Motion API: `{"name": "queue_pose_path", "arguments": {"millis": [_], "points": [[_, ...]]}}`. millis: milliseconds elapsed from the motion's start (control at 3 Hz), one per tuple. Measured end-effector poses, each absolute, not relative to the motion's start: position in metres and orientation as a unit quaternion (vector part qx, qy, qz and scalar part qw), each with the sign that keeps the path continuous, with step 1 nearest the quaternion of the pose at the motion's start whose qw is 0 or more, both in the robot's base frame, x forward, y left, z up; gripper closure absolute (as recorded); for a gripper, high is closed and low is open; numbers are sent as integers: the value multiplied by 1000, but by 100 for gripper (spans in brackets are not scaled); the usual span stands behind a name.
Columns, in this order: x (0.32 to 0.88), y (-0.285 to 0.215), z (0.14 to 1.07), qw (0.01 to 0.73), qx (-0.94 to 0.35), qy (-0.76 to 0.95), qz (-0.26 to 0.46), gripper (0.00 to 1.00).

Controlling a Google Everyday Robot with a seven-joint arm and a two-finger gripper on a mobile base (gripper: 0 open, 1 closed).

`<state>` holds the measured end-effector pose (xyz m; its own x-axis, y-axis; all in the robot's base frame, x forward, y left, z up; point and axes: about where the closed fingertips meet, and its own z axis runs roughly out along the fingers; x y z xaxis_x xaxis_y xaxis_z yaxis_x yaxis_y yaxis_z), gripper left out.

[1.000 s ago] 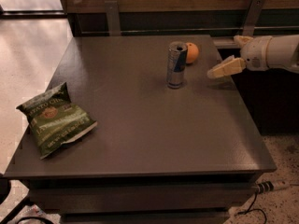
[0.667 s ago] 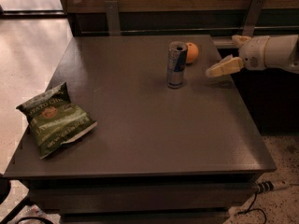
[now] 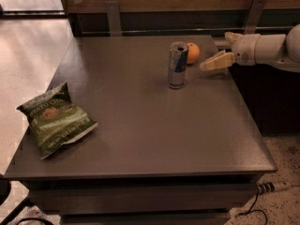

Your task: Move orange near green jalapeno chip bag

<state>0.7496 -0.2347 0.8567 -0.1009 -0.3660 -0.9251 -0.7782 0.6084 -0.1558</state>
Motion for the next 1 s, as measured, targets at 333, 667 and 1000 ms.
{"name": "queue_pose_path", "arguments": {"millis": [333, 667, 1000], "points": [[764, -226, 857, 550, -401, 703, 204, 0], [770, -217, 858, 560, -404, 691, 215, 0], [769, -202, 855, 567, -407, 677, 234, 0]]}}
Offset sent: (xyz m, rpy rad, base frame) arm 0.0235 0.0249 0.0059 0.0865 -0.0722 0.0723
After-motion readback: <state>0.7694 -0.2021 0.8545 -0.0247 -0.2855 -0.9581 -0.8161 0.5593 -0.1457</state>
